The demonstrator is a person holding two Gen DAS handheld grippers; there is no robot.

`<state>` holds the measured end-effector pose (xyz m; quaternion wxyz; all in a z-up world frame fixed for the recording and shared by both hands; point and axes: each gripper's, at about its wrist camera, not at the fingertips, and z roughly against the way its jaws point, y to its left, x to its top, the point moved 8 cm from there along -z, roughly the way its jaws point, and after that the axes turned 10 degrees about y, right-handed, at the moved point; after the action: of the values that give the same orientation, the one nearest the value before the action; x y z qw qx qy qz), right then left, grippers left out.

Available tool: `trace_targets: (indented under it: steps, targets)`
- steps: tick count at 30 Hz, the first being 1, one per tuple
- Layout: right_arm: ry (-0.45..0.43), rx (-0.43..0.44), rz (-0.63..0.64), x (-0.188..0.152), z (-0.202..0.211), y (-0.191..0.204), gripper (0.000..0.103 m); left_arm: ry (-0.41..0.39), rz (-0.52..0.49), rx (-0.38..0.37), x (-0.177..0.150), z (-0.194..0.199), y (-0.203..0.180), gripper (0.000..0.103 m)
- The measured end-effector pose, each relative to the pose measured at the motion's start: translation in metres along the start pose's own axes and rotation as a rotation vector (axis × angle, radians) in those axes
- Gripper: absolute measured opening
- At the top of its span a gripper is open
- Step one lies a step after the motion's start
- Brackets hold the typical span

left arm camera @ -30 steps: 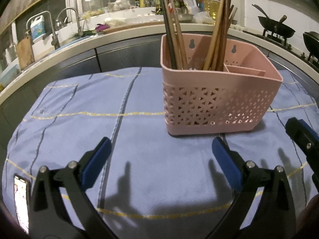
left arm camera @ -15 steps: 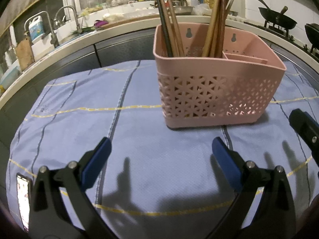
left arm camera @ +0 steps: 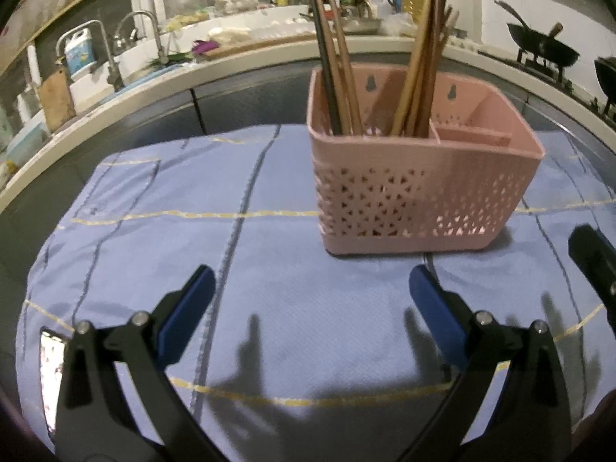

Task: Organize utensils

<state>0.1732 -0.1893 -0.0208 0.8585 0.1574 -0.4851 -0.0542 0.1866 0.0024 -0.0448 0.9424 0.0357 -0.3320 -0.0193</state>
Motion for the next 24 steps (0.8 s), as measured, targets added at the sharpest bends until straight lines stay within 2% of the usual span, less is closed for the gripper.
trace_targets:
  steps: [4,18,24]
  targets:
    - [-0.031,0.014,0.002,0.004,0.022,0.008,0.05,-0.026,0.026,0.009,-0.002,0.022,0.006,0.097]
    - [-0.152,0.061,0.048,0.009,0.12,0.047,0.052,-0.114,0.025,0.044,-0.025,0.111,0.013,0.097]
    - [-0.166,0.064,0.061,0.008,0.148,0.052,0.054,-0.136,0.028,0.05,-0.038,0.14,0.015,0.097]
